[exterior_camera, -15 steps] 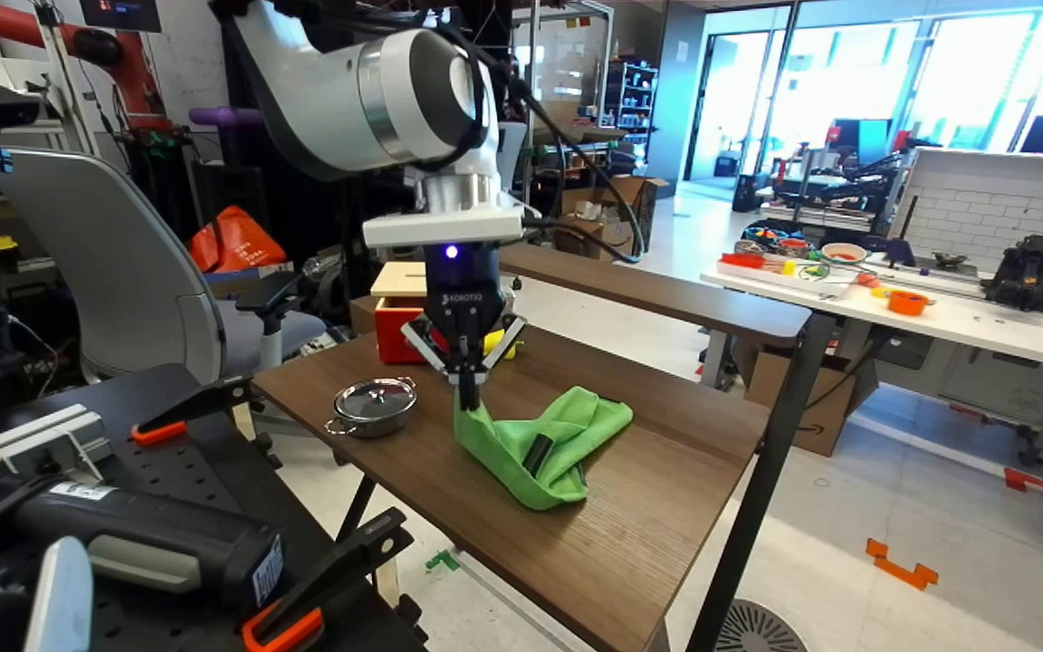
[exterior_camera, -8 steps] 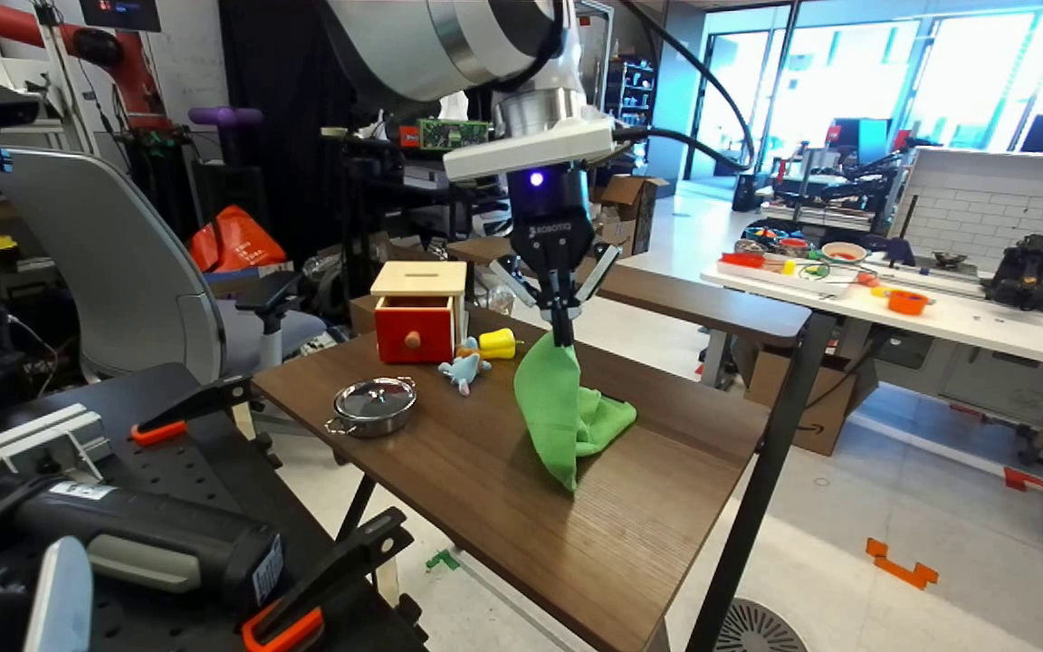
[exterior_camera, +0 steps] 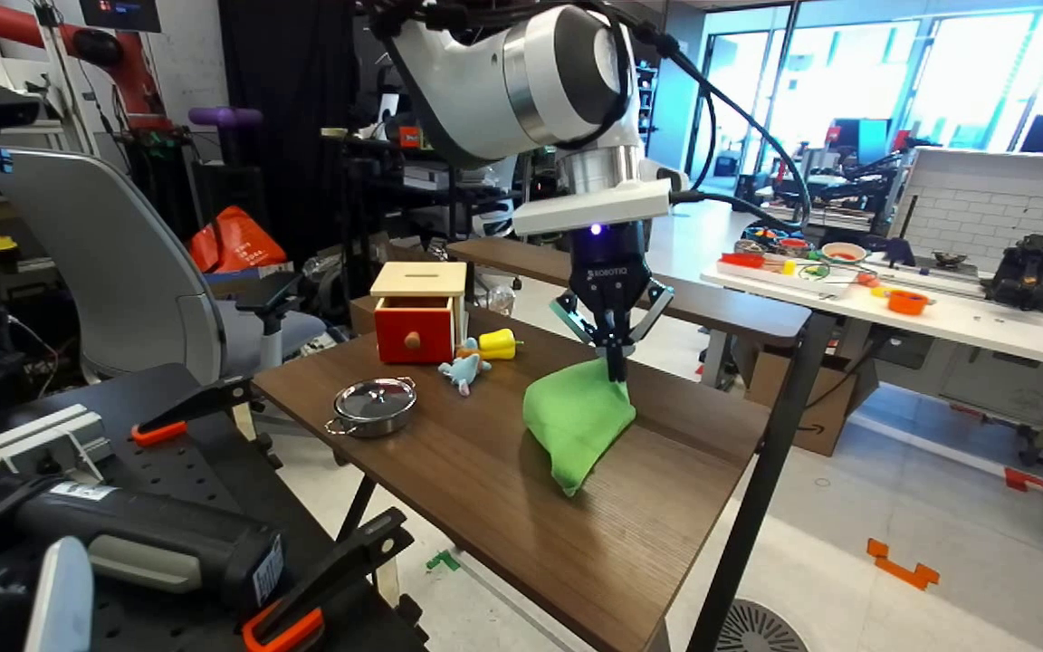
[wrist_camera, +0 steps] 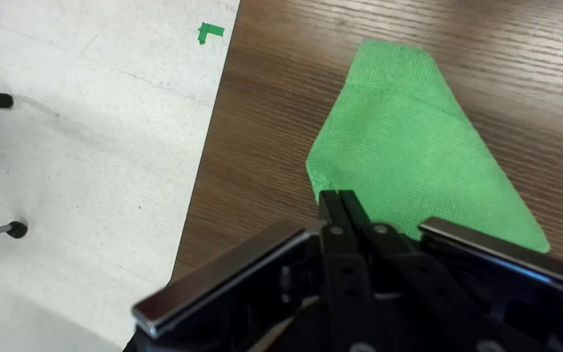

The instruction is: Fold the green towel

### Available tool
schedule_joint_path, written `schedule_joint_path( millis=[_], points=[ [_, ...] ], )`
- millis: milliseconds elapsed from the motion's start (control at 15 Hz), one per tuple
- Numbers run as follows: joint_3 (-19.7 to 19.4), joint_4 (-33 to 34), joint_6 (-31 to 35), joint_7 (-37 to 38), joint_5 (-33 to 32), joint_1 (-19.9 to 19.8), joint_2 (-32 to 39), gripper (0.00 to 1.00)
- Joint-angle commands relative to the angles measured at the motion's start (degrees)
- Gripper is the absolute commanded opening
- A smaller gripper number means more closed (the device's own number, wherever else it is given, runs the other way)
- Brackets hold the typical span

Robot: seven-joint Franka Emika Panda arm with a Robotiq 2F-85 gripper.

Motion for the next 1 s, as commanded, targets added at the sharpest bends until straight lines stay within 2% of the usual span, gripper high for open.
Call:
schedule_joint_path(
  millis=[0,267,867,933],
  points=[
    [-0.24,11.52,-5.25,0.08,2.09,0.47,8.85,0.01],
    [0.63,19.58,-7.78,-1.26,3.45,0.43,15.66,0.01],
    [-1.69,31.80,-14.31,0.07,2.29,2.05,24.84,0.01],
    [-1.55,32.34,-16.17,-1.35,2.30,1.89,24.86,0.28]
  ],
)
